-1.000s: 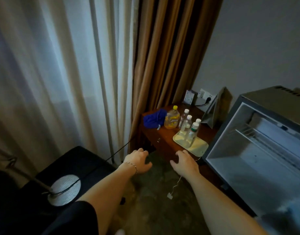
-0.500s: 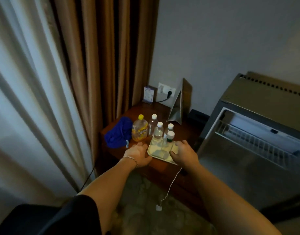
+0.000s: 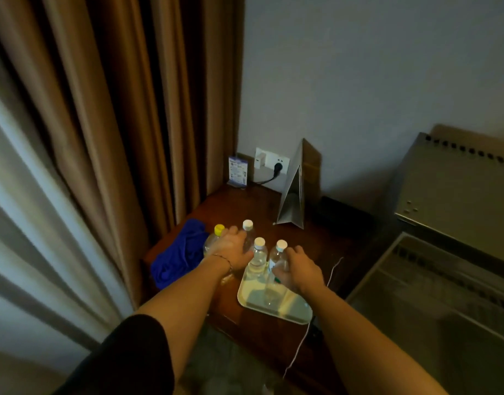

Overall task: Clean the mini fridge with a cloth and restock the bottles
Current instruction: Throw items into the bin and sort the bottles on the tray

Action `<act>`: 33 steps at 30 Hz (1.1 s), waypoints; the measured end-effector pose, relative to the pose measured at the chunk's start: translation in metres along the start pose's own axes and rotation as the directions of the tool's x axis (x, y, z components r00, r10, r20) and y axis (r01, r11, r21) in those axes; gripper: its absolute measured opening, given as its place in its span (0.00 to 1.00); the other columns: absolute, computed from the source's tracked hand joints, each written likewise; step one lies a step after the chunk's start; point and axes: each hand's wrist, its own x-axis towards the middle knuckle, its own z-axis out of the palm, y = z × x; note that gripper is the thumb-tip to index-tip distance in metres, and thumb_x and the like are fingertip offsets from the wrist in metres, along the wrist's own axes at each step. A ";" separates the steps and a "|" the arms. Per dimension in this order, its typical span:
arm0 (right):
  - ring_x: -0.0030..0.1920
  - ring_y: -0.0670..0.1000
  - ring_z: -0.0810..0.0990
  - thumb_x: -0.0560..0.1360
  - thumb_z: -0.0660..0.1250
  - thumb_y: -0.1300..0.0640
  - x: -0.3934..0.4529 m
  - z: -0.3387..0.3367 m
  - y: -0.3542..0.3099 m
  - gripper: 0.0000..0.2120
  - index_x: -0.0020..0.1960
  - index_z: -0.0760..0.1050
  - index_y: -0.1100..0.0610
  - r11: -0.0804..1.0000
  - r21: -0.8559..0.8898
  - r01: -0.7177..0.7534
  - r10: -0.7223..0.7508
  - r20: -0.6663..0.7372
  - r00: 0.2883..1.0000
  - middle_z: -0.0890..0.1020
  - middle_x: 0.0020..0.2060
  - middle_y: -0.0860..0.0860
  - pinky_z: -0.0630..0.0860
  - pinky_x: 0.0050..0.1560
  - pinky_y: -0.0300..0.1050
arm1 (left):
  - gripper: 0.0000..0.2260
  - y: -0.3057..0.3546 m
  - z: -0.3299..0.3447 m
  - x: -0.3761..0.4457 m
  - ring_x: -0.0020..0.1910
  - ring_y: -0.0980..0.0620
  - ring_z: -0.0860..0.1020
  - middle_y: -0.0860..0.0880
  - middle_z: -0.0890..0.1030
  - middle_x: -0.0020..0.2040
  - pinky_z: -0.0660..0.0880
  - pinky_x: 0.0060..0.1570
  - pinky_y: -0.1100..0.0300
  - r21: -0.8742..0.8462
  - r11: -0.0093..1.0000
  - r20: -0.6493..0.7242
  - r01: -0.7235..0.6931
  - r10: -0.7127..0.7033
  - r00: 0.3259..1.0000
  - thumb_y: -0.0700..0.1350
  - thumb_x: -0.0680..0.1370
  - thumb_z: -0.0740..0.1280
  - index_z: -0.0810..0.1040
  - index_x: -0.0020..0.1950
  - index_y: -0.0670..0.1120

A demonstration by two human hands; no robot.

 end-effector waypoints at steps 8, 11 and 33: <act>0.61 0.54 0.76 0.77 0.66 0.40 0.033 0.003 -0.013 0.27 0.72 0.67 0.50 0.996 -0.093 -0.016 0.023 0.077 0.997 0.72 0.66 0.51 0.74 0.56 0.49 | 0.26 0.002 0.006 0.048 0.66 0.44 0.64 0.44 0.66 0.68 0.68 0.65 0.50 0.027 0.998 0.040 -0.054 0.053 0.998 0.56 0.79 0.62 0.64 0.74 0.46; 0.61 0.54 0.76 0.77 0.67 0.40 0.037 0.007 -0.016 0.27 0.71 0.69 0.51 0.994 -0.104 -0.037 0.045 0.080 0.996 0.73 0.66 0.51 0.74 0.56 0.48 | 0.24 0.001 0.001 0.067 0.68 0.43 0.64 0.44 0.65 0.69 0.70 0.66 0.48 -0.012 0.997 0.065 -0.074 0.075 0.995 0.53 0.79 0.62 0.65 0.74 0.47; 0.57 0.56 0.78 0.76 0.70 0.46 0.019 0.025 -0.024 0.23 0.68 0.73 0.50 0.957 0.037 -0.286 0.287 -0.028 0.957 0.73 0.59 0.51 0.79 0.56 0.55 | 0.12 -0.025 0.024 0.113 0.55 0.37 0.75 0.42 0.66 0.64 0.74 0.53 0.49 -0.030 0.974 0.191 -0.225 0.227 0.955 0.42 0.80 0.62 0.72 0.63 0.43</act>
